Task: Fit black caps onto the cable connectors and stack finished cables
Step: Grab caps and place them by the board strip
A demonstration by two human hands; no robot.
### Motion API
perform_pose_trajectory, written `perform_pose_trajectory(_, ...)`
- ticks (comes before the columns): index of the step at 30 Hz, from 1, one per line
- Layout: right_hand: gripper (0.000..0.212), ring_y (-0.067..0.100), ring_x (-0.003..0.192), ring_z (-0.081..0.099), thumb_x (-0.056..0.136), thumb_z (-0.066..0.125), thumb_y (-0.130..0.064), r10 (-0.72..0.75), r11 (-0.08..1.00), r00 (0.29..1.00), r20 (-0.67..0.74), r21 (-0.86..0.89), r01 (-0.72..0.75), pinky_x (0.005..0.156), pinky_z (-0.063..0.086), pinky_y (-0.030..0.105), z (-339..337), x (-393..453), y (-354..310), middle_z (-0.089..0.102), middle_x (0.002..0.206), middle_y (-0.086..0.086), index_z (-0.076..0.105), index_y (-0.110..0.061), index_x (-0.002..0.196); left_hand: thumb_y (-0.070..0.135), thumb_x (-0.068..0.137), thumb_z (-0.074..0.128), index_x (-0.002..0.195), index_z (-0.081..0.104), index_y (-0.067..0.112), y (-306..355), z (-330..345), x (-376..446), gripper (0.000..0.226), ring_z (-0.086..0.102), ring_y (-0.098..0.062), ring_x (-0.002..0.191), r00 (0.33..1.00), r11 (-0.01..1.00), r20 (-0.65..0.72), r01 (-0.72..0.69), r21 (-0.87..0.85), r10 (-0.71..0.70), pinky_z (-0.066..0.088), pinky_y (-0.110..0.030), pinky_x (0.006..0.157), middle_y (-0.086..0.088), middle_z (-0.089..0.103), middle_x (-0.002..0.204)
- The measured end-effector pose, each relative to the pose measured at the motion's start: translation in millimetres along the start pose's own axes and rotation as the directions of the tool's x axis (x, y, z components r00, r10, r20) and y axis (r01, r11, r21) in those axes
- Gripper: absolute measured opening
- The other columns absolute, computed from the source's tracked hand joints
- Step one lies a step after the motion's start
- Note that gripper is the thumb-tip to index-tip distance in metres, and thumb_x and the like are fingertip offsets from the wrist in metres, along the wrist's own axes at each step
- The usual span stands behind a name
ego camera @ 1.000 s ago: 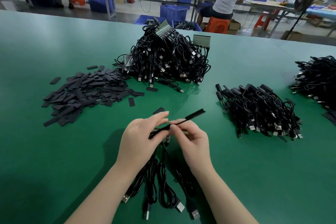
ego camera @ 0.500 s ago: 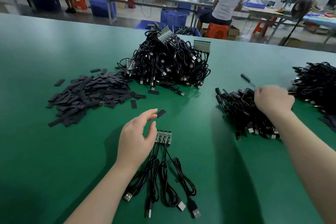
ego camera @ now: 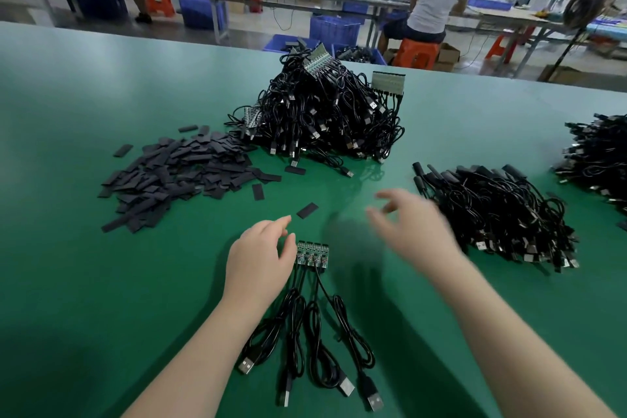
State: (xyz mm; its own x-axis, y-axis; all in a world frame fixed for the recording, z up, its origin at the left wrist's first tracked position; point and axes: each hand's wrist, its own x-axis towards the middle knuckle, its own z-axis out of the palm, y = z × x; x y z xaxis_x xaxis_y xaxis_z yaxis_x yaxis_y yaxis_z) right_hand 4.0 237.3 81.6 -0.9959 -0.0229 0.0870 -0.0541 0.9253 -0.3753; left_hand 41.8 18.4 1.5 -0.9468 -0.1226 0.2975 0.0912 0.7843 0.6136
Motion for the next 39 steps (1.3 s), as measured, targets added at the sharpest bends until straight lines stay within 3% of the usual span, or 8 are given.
perform_pose_trajectory(3, 0.050, 0.023, 0.121, 0.053, 0.087, 0.053, -0.067, -0.085, 0.996, 0.942, 0.324, 0.045, 0.075, 0.100, 0.047, 0.039, 44, -28, -35, 0.060, 0.126, -0.001, 0.060, -0.031, 0.121, 0.031, 0.097, 0.049, 0.117, 0.069, 0.025, 0, -1, -1, 0.029, 0.058, -0.015, 0.106, 1.000, 0.997, 0.022, 0.016, 0.069, -0.018, 0.045, -0.033, 0.090, 0.009, 0.066, 0.112)
perform_pose_trajectory(6, 0.063, 0.025, 0.126, 0.040, 0.084, 0.058, -0.069, -0.054, 0.994, 0.968, 0.244, -0.083, 0.076, 0.102, 0.039, 0.039, 65, -33, -39, 0.048, 0.132, 0.000, 0.053, -0.030, 0.133, 0.039, 0.098, 0.046, 0.109, 0.071, 0.030, 2, -2, 0, 0.029, 0.057, -0.018, 0.106, 0.997, 0.997, 0.056, 0.041, 0.059, -0.044, 0.044, -0.033, 0.090, 0.012, 0.068, 0.110)
perform_pose_trajectory(10, 0.047, 0.016, 0.105, 0.052, 0.074, 0.080, -0.050, -0.055, 0.965, 0.982, 0.182, 0.264, 0.005, 0.091, 0.045, 0.035, 72, -32, -30, 0.058, 0.110, -0.007, 0.054, -0.032, 0.109, 0.051, 0.091, 0.055, 0.124, 0.062, 0.037, -1, -4, 0, 0.036, 0.058, -0.005, 0.104, 0.992, 0.996, 0.123, 0.046, -0.083, -0.035, 0.046, -0.032, 0.092, 0.026, 0.065, 0.104)
perform_pose_trajectory(13, 0.035, 0.011, 0.073, 0.059, 0.073, 0.086, -0.025, -0.082, 0.779, 0.992, 0.091, 0.627, 0.007, 0.072, 0.051, 0.025, 73, -40, -23, 0.066, 0.086, -0.003, 0.057, -0.034, 0.090, 0.042, 0.081, 0.074, 0.124, 0.056, 0.046, 3, -5, 0, 0.047, 0.062, 0.007, 0.094, 0.970, 0.904, 0.233, 0.160, -0.396, -0.069, 0.046, -0.017, 0.084, 0.030, 0.066, 0.093)
perform_pose_trajectory(18, 0.026, 0.006, 0.076, 0.068, 0.083, 0.077, -0.008, -0.055, 0.513, 0.998, 0.035, 0.859, -0.002, 0.073, 0.051, 0.016, 69, -43, -14, 0.074, 0.081, -0.006, 0.073, -0.031, 0.095, 0.013, 0.079, 0.080, 0.109, 0.059, 0.041, 9, -8, 1, 0.046, 0.069, -0.009, 0.077, 0.967, 0.727, 0.237, 0.228, -0.648, -0.092, 0.051, -0.017, 0.073, 0.006, 0.072, 0.089)
perform_pose_trajectory(28, 0.018, 0.011, 0.078, 0.071, 0.081, 0.081, -0.017, 0.013, 0.543, 0.999, -0.041, 0.840, 0.028, 0.072, 0.054, 0.020, 67, -47, -21, 0.076, 0.080, -0.007, 0.077, -0.034, 0.082, 0.012, 0.080, 0.078, 0.105, 0.057, 0.044, 19, -7, -5, 0.046, 0.072, -0.018, 0.081, 0.970, 0.697, 0.233, 0.214, -0.684, -0.068, 0.056, -0.024, 0.080, 0.002, 0.075, 0.088)
perform_pose_trajectory(33, 0.016, 0.002, 0.074, 0.070, 0.081, 0.080, -0.018, 0.030, 0.571, 0.998, -0.057, 0.821, 0.029, 0.068, 0.050, 0.011, 68, -45, -21, 0.075, 0.077, -0.013, 0.075, -0.033, 0.076, 0.011, 0.081, 0.077, 0.109, 0.055, 0.036, 23, -3, -6, 0.044, 0.073, -0.016, 0.083, 0.968, 0.677, 0.232, 0.237, -0.697, -0.099, 0.055, -0.029, 0.083, 0.003, 0.076, 0.088)
perform_pose_trajectory(39, 0.020, -0.003, 0.065, 0.064, 0.082, 0.079, -0.014, 0.076, 0.590, 0.987, -0.143, 0.805, 0.071, 0.062, 0.045, 0.007, 76, -47, -26, 0.073, 0.071, -0.015, 0.073, -0.030, 0.071, 0.006, 0.079, 0.078, 0.100, 0.048, 0.033, 33, -1, -10, 0.045, 0.072, -0.012, 0.074, 0.973, 0.667, 0.139, 0.228, -0.709, -0.184, 0.051, -0.015, 0.068, 0.004, 0.075, 0.081)
